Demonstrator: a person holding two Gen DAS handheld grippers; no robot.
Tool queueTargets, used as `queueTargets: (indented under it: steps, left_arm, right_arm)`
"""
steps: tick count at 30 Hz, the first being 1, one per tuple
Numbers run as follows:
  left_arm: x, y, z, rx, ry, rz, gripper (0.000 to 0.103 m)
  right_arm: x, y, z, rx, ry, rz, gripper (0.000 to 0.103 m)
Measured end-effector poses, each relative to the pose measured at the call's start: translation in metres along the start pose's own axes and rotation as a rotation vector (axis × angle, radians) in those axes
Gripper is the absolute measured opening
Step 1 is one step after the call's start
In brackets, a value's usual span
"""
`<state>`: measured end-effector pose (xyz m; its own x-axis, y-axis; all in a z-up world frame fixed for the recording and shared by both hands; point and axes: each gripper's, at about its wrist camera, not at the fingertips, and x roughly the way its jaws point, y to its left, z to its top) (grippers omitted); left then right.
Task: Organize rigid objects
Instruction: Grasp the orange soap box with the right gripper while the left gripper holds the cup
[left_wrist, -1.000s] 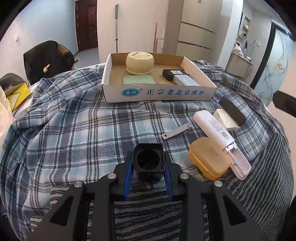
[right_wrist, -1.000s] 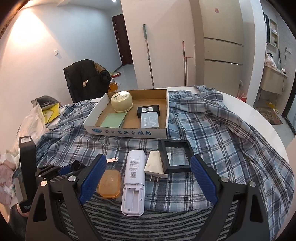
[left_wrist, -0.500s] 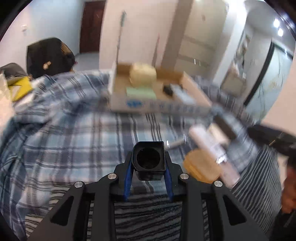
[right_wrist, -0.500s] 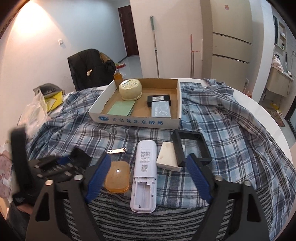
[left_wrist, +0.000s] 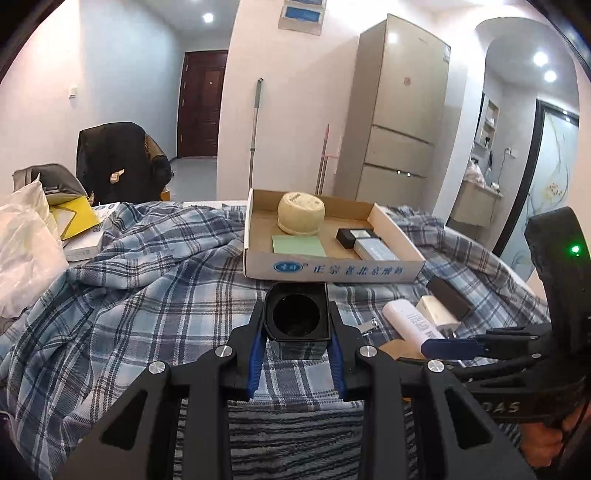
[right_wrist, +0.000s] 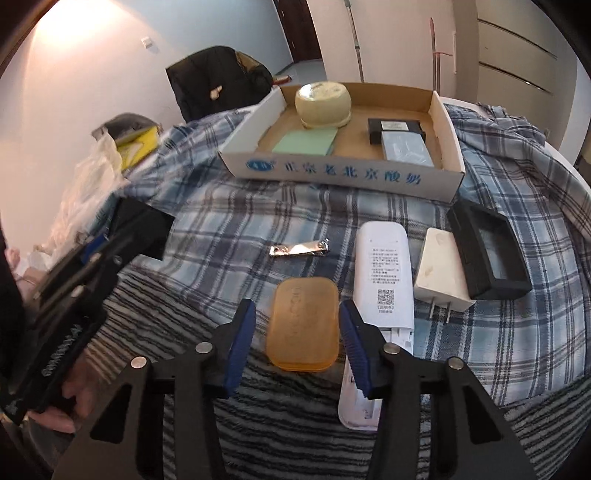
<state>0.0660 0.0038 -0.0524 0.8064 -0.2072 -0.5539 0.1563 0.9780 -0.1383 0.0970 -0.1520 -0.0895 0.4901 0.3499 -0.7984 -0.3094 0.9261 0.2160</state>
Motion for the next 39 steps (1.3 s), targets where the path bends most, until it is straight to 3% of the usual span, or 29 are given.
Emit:
queueTargets:
  steps: [8, 17, 25, 29, 35, 39]
  left_arm:
    - [0.007, 0.024, -0.001, -0.117, 0.031, -0.026, 0.032]
    - [0.001, 0.014, -0.001, -0.07, 0.01, -0.014, 0.032]
    - [-0.004, 0.012, 0.0, -0.056, -0.011, -0.014, 0.032]
    - [-0.009, 0.006, 0.008, -0.03, -0.018, 0.026, 0.032]
    - [-0.024, -0.001, 0.041, -0.011, 0.007, 0.026, 0.032]
    - [-0.03, -0.01, 0.075, 0.038, 0.011, 0.071, 0.032]
  right_arm:
    - [0.015, 0.009, -0.003, -0.004, 0.055, -0.052, 0.045]
    - [0.008, 0.008, -0.005, 0.0, 0.026, -0.071, 0.043]
    - [-0.025, 0.0, -0.001, 0.018, -0.059, -0.053, 0.043]
    - [-0.047, -0.008, 0.008, 0.013, -0.121, -0.066, 0.043]
    - [-0.074, -0.028, 0.033, 0.032, -0.218, -0.118, 0.043]
    - [-0.092, -0.03, 0.055, 0.012, -0.285, -0.146, 0.043]
